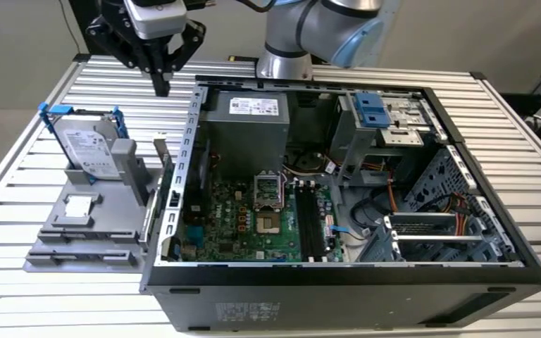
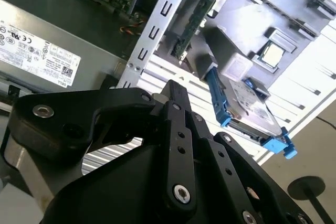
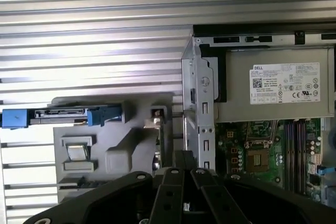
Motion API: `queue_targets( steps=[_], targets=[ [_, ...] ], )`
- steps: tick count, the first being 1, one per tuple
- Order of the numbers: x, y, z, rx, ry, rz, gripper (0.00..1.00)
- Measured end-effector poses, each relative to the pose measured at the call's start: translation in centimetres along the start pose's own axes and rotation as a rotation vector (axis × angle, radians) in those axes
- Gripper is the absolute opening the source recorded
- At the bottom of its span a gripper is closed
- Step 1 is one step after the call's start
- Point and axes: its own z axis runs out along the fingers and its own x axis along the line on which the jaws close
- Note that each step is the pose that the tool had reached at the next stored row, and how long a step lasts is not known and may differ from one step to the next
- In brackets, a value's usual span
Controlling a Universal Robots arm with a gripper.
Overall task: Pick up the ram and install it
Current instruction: 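Reach for the ram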
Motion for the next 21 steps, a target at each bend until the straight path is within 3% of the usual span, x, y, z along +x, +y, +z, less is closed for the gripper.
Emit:
queue_targets(
  steps=[21],
  targets=[
    [4.75,-0.31,-0.09,0.0,0.0001,0.0,0.0]
  ],
)
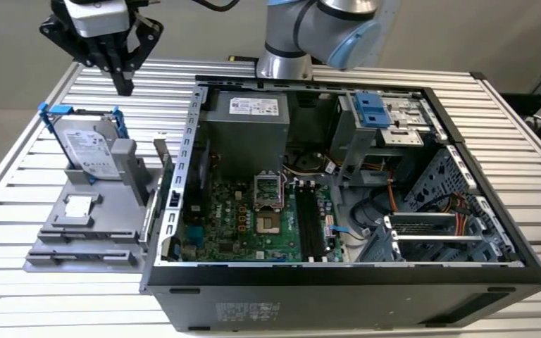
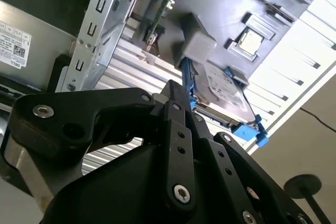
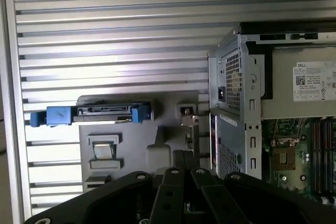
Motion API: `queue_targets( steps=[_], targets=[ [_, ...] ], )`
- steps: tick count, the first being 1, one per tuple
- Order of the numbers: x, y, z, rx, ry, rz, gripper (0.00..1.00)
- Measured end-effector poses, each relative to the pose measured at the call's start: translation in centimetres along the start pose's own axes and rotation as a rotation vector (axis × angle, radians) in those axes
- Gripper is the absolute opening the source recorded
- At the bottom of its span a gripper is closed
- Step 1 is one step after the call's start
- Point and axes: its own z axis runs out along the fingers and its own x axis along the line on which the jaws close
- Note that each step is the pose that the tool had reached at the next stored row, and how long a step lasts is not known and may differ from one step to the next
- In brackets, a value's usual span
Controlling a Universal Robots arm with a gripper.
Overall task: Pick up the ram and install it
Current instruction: 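Reach for the ram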
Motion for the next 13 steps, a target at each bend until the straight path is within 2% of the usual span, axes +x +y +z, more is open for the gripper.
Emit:
queue_targets(
  steps=[7,13],
  targets=[
    [1.78,-0.12,-0.03,0.0,0.0,0.0,0.0],
    [3.62,-0.24,-0.06,0.0,0.0,0.0,0.0]
  ],
)
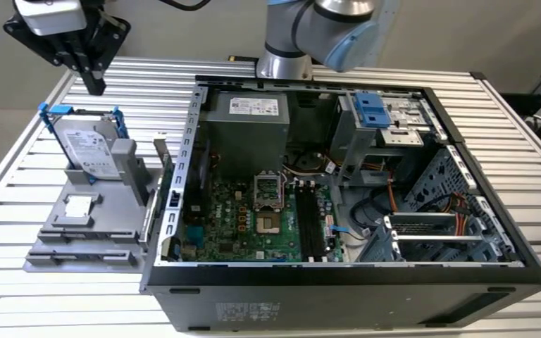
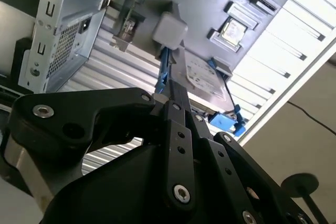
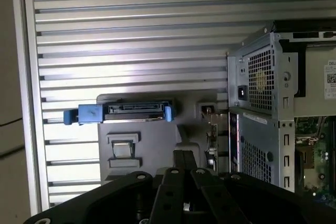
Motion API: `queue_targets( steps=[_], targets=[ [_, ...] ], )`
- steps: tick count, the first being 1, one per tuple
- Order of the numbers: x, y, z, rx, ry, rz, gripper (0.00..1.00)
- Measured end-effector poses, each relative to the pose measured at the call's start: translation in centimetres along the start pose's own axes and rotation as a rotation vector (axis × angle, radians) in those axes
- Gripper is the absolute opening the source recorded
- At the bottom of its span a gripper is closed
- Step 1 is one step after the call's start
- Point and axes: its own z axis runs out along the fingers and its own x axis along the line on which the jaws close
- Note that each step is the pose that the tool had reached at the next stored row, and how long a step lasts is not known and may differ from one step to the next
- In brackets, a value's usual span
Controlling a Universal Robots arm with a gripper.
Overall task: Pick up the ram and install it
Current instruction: 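Reach for the ram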
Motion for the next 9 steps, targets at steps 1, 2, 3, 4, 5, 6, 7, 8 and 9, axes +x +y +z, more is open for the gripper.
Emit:
queue_targets(
  steps=[1,2,3,4,5,6,7,8,9],
  targets=[
    [0.28,-0.02,-0.01,0.0001,0.0,0.0,0.0],
    [0.58,-0.04,-0.01,0.0001,0.0,0.0,0.0],
    [0.92,-0.06,-0.02,0.0001,0.0,0.0,0.0],
    [1.2,-0.08,-0.02,0.0,0.0,0.0,0.0],
    [1.53,-0.1,-0.03,0.0001,0.0,0.0,0.0],
    [1.81,-0.12,-0.03,0.0,-0.0001,0.0,0.0],
    [2.12,-0.14,-0.04,0.0,0.0,0.0,0.0],
    [2.42,-0.16,-0.04,0.0001,0.0001,0.0,0.0],
    [2.74,-0.18,-0.05,0.0,0.0001,0.0,0.0]
  ],
)
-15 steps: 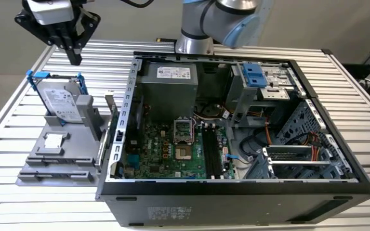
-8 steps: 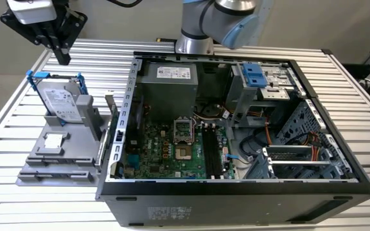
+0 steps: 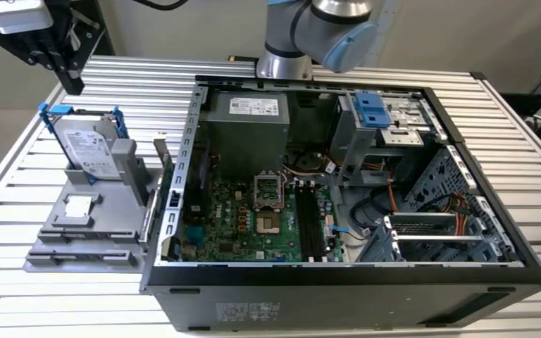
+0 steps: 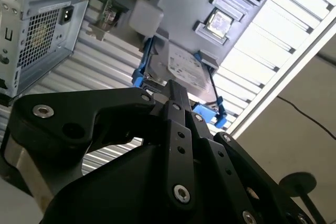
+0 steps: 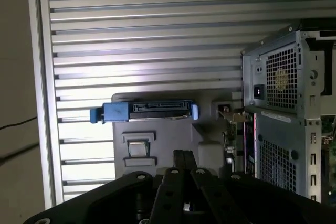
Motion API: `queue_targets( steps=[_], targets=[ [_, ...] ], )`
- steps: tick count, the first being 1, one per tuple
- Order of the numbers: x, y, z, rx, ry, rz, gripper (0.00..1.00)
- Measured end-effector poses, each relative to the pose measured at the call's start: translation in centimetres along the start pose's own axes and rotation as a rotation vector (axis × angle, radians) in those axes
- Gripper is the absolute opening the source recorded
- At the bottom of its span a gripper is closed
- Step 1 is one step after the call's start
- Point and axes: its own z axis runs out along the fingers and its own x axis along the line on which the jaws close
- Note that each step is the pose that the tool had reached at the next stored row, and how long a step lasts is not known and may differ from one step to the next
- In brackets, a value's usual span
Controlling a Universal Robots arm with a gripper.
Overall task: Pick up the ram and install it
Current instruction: 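Reach for the ram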
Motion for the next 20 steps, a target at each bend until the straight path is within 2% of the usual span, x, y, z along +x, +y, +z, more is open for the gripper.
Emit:
queue_targets(
  steps=[6,10,13,20],
  targets=[
    [1.62,-0.11,-0.02,-0.0001,-0.0001,0.0,0.0],
    [1.65,-0.17,-0.03,0.0,0.0,0.0,0.0],
    [1.61,-0.72,-0.04,-0.0002,0.0,0.0,0.0],
    [1.48,-2.65,-0.07,-0.0002,0.0,0.0,0.0]
  ],
)
